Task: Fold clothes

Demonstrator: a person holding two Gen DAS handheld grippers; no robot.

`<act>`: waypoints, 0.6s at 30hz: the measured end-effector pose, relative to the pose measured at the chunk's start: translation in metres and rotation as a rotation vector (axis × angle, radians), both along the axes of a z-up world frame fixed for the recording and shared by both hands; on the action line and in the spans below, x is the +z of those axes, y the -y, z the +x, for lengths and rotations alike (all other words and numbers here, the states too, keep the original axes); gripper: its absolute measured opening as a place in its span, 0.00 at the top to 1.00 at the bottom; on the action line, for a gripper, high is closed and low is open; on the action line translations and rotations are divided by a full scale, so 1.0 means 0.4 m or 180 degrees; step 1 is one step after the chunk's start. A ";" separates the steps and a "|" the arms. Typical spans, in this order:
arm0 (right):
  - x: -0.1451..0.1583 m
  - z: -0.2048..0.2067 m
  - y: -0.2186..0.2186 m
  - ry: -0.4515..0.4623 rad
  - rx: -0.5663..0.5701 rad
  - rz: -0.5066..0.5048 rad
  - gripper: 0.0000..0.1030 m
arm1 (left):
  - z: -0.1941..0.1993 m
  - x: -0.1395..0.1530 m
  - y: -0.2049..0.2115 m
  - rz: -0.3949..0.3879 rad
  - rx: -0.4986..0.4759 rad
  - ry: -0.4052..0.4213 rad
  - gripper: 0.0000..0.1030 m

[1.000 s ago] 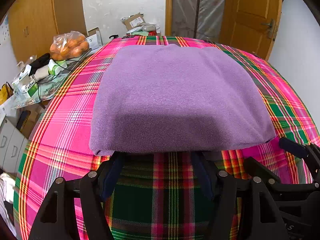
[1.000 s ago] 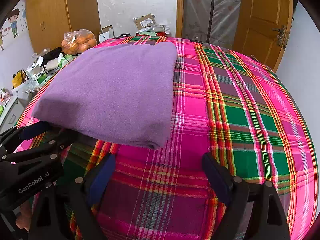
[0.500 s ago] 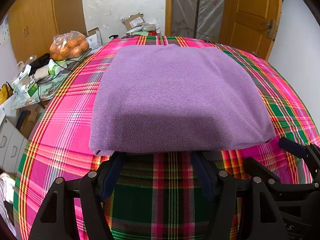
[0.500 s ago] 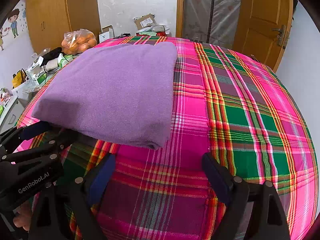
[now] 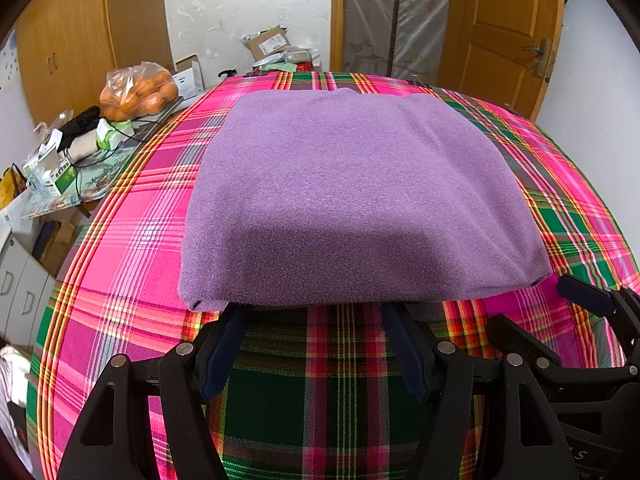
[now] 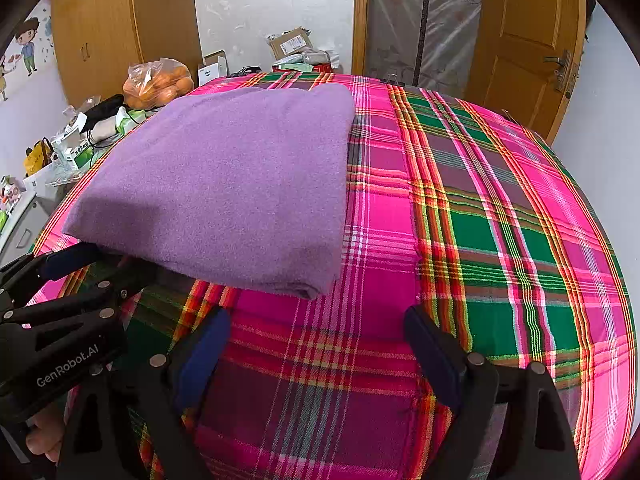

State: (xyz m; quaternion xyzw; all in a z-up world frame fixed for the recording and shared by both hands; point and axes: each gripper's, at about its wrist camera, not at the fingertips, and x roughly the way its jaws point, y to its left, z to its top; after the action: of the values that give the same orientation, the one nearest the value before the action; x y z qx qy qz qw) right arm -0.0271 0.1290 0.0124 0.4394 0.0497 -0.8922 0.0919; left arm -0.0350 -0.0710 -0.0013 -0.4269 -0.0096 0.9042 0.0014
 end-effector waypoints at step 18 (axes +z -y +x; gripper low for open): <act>0.000 0.002 0.006 0.0001 -0.0008 -0.0001 0.14 | 0.001 0.001 -0.004 0.0004 0.0007 0.0000 0.32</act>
State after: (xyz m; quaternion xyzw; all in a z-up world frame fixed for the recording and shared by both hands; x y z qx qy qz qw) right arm -0.0261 0.1266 0.0123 0.4396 0.0490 -0.8923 0.0908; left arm -0.0345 -0.0695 -0.0010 -0.4268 -0.0107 0.9043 0.0008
